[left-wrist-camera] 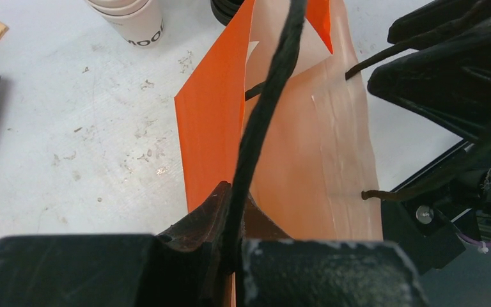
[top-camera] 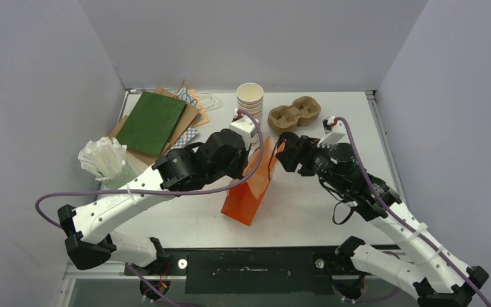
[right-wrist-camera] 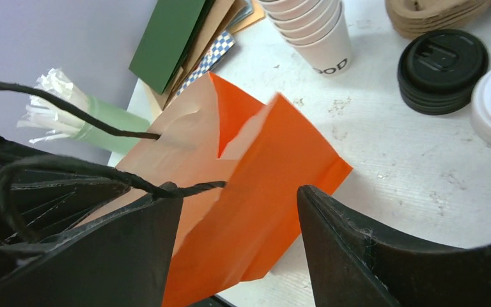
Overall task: Pack the takeout coffee
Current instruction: Open the takeout bag at the center of the board.
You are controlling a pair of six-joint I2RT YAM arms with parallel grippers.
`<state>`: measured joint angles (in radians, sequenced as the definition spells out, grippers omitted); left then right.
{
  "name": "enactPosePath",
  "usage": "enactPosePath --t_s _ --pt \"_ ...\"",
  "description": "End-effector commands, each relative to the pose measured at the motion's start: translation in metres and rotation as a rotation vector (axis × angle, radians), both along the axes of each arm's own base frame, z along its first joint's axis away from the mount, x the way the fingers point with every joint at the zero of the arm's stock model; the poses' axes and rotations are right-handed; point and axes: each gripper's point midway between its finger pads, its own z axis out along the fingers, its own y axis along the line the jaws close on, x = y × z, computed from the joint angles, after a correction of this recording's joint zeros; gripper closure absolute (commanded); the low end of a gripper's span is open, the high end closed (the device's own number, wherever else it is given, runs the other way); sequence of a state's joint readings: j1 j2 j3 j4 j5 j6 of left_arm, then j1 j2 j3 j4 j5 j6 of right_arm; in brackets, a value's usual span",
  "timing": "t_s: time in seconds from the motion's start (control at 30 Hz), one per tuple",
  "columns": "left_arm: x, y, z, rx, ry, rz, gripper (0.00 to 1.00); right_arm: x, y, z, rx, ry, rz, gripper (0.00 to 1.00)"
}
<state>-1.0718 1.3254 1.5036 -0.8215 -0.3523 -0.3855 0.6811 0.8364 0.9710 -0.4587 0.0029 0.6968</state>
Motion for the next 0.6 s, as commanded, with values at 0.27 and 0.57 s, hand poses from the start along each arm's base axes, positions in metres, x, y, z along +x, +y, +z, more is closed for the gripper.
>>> enactPosePath --t_s 0.27,0.57 --pt "0.001 0.012 0.017 -0.035 -0.037 0.040 1.00 -0.001 0.012 0.012 -0.055 -0.003 0.086 0.27" --pt "-0.005 0.010 0.018 -0.058 -0.023 0.008 1.00 -0.009 -0.018 0.060 -0.181 -0.250 0.101 0.11"
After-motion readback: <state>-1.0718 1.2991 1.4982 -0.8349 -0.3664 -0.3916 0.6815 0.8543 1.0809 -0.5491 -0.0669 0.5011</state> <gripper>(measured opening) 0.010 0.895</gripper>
